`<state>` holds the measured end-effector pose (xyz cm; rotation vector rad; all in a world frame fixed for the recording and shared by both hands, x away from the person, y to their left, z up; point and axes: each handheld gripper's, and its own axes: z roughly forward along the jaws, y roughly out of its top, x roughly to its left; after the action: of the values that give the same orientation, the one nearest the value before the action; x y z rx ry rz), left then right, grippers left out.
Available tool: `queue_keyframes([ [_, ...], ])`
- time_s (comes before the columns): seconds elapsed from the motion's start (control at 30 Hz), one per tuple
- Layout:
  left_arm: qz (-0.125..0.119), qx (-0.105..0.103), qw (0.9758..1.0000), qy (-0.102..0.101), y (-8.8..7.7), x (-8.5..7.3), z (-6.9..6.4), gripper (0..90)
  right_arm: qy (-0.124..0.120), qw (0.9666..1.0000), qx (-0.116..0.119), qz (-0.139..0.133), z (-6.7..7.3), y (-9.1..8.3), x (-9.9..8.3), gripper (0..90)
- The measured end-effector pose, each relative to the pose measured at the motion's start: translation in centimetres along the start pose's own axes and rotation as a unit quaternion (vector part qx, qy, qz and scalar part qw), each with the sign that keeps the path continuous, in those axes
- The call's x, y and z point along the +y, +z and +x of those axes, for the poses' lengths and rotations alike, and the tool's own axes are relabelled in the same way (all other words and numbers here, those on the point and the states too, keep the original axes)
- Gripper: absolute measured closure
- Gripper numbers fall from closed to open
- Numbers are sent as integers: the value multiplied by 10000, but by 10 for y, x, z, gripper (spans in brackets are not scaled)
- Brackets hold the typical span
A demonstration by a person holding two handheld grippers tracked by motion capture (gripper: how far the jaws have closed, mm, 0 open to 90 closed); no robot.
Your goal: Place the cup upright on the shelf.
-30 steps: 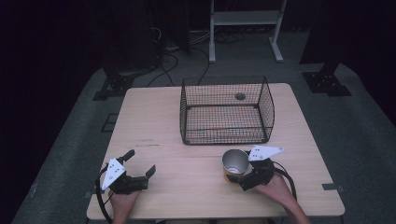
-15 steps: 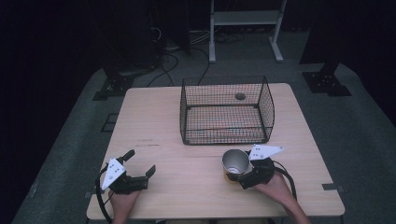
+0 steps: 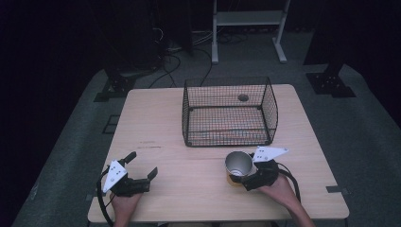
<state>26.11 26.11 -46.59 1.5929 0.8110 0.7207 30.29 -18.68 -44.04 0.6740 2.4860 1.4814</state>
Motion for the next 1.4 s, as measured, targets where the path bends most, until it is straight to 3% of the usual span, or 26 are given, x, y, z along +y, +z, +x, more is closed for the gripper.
queue_keyframes([
  [0.7, 8, -3, 10000, 5, 0, 0, 0, 8, 121, 9996, 228, 129, -12, -17, 17, 125],
  [1.4, 14, 4, 10000, 7, 0, 0, 0, 8, 23, 9989, 419, 211, -30, -22, 52, 125],
])
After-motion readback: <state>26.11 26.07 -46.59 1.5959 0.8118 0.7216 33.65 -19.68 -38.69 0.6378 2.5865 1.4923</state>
